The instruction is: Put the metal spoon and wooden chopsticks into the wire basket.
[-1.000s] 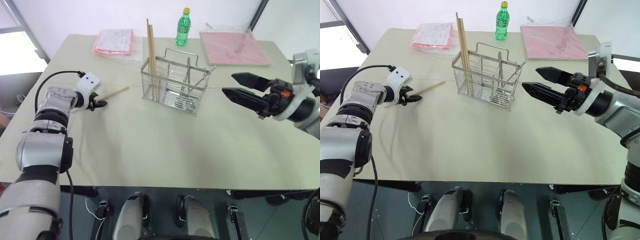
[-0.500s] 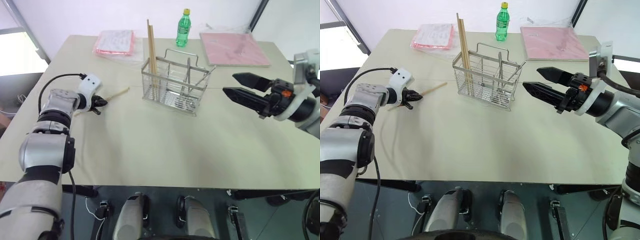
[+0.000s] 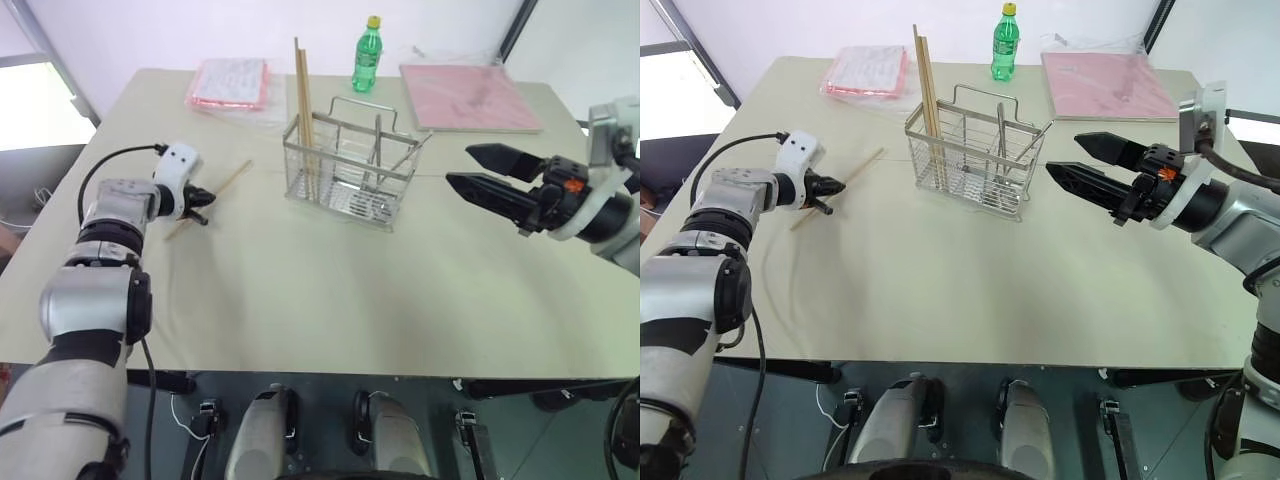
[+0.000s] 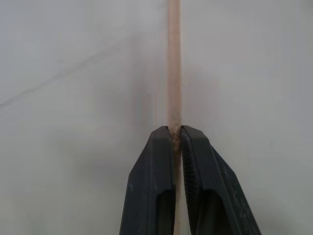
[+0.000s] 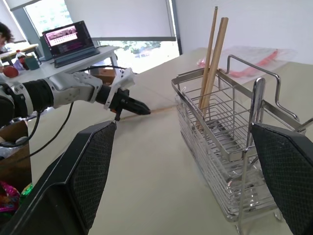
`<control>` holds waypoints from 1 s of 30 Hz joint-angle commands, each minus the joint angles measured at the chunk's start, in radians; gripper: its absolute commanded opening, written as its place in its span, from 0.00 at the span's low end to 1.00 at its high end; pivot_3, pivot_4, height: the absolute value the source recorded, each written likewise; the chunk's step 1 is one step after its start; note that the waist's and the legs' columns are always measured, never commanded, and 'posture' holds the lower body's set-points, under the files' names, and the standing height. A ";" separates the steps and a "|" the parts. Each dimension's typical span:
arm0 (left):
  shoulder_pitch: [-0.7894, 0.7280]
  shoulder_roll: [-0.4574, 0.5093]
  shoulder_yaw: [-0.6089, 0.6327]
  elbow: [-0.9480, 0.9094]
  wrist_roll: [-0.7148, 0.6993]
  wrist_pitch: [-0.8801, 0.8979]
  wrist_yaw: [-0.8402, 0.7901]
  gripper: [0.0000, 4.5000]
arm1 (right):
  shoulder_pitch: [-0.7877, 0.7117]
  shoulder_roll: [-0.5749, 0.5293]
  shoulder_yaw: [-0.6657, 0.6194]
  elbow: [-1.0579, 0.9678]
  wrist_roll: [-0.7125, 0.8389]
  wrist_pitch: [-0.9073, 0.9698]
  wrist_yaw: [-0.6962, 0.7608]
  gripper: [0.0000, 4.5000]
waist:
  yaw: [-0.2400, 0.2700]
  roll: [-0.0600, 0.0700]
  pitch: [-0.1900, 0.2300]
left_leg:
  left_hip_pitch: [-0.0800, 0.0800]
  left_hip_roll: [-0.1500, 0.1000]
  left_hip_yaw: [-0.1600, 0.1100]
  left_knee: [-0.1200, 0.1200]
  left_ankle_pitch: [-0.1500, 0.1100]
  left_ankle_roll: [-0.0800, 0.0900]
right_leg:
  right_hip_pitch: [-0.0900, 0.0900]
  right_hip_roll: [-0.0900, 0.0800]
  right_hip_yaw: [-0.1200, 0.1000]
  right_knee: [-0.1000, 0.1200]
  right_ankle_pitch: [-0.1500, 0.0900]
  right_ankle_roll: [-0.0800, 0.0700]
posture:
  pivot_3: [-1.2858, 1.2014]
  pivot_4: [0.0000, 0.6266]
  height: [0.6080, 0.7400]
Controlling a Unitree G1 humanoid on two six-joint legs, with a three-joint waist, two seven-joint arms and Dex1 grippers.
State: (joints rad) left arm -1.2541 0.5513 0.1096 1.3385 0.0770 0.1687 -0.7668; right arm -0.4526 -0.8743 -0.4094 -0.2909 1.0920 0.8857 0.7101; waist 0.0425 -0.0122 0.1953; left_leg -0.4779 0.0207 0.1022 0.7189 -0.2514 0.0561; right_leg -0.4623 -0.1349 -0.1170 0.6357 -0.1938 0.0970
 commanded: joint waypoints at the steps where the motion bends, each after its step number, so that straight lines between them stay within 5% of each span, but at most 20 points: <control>1: -0.130 -0.032 0.150 -0.096 -0.164 -0.047 0.073 0.02 | -0.009 -0.002 -0.030 -0.023 0.003 -0.024 -0.001 1.00 | 0.000 0.000 0.000 | 0.000 0.000 0.000 0.000 0.000 0.000 | 0.000 0.000 0.000 0.000 0.000 0.000 | 0.52 0.24 0.69; 9: -0.240 -0.198 0.354 -0.313 -0.396 -0.220 0.338 0.02 | -0.016 0.004 -0.010 -0.020 -0.014 -0.031 0.006 1.00 | -0.009 0.000 0.000 | 0.002 -0.001 0.002 -0.001 0.000 0.000 | 0.001 0.000 0.002 -0.002 0.002 0.003 | 0.52 0.24 0.69; 17: -0.276 -0.369 0.323 -0.308 -0.407 -0.373 0.455 0.02 | -0.025 0.011 -0.008 -0.029 -0.004 -0.027 -0.001 1.00 | -0.003 0.000 0.000 | 0.002 -0.002 0.002 0.000 0.000 0.001 | 0.004 0.000 0.002 -0.004 0.003 0.005 | 0.52 0.24 0.69; 30: -0.222 -0.487 0.270 -0.214 -0.377 -0.458 0.462 0.02 | 0.066 0.017 -0.080 -0.131 0.086 0.003 -0.103 1.00 | -0.003 0.000 0.000 | 0.002 -0.002 0.002 0.000 -0.001 0.002 | 0.004 0.000 0.002 -0.004 0.003 0.006 | 0.52 0.24 0.69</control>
State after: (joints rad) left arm -1.4624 0.0701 0.4060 1.1324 -0.3130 -0.2673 -0.3007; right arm -0.3886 -0.8511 -0.4412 -0.3841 1.1481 0.8897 0.6241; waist 0.0396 -0.0124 0.1953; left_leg -0.4759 0.0184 0.1046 0.7187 -0.2522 0.0580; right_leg -0.4588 -0.1353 -0.1149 0.6317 -0.1905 0.1026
